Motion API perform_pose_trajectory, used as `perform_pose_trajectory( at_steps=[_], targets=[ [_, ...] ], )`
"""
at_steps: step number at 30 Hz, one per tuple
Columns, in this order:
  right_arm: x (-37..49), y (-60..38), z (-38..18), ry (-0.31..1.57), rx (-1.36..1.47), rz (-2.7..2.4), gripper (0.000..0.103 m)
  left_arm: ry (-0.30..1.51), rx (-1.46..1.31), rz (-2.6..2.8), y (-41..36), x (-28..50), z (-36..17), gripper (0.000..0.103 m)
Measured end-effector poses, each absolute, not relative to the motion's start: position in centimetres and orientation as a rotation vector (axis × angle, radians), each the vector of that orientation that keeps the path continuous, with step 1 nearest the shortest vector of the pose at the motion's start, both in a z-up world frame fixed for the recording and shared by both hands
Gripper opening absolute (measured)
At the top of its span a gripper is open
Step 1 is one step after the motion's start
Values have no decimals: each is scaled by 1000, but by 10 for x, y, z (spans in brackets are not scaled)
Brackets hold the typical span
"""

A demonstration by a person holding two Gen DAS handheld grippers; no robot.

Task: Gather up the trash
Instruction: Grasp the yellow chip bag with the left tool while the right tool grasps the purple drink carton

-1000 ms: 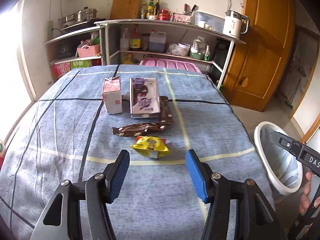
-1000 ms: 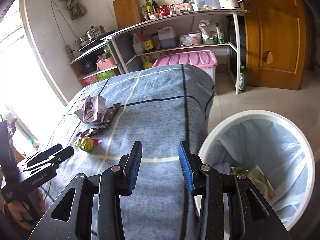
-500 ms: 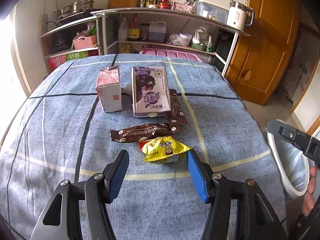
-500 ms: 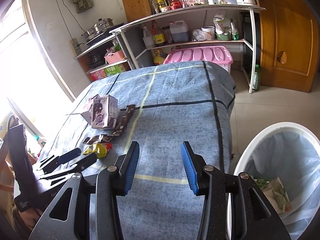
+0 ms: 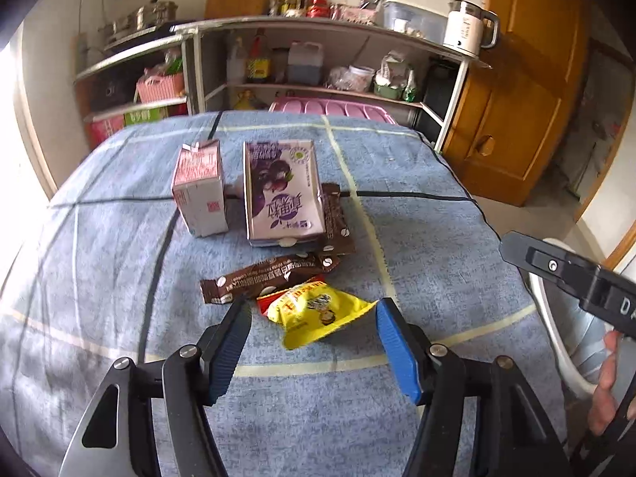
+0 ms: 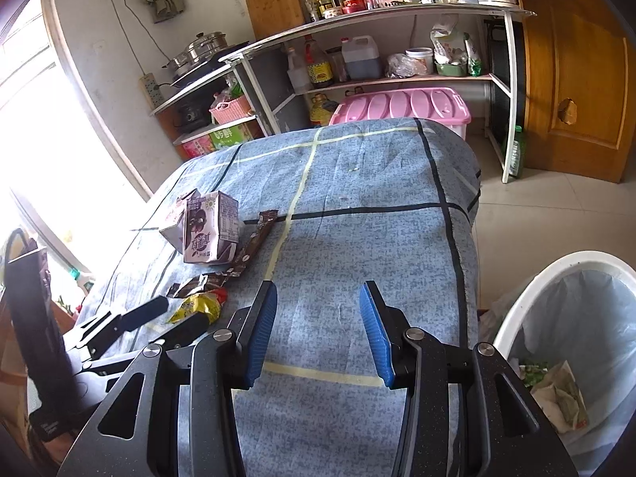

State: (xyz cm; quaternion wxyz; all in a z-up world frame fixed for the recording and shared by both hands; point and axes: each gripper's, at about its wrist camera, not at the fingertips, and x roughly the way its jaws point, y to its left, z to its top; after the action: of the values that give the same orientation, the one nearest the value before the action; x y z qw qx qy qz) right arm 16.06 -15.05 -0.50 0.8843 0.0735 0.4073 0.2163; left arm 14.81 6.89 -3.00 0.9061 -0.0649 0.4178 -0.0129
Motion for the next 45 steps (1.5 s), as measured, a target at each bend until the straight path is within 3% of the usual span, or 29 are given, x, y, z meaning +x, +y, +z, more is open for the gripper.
perform_pose_trajectory(
  at_steps=[8, 11, 18, 30, 34, 45],
  targets=[
    [165, -139, -9, 860, 138, 468, 44, 877, -185, 13, 78, 159, -39, 65],
    [169, -134, -10, 865, 126, 474, 44, 883, -185, 11, 81, 156, -42, 50],
    [182, -105, -11, 874, 103, 520, 44, 868, -212, 6, 97, 145, -41, 39],
    [199, -37, -16, 871, 73, 616, 45, 860, -257, 55, 138, 127, -43, 38],
    [205, -19, -18, 866, 81, 641, 60, 859, -271, 77, 152, 123, -44, 38],
    [223, 12, -34, 886, 19, 576, 61, 861, -325, 71, 172, 125, -48, 38]
  ],
)
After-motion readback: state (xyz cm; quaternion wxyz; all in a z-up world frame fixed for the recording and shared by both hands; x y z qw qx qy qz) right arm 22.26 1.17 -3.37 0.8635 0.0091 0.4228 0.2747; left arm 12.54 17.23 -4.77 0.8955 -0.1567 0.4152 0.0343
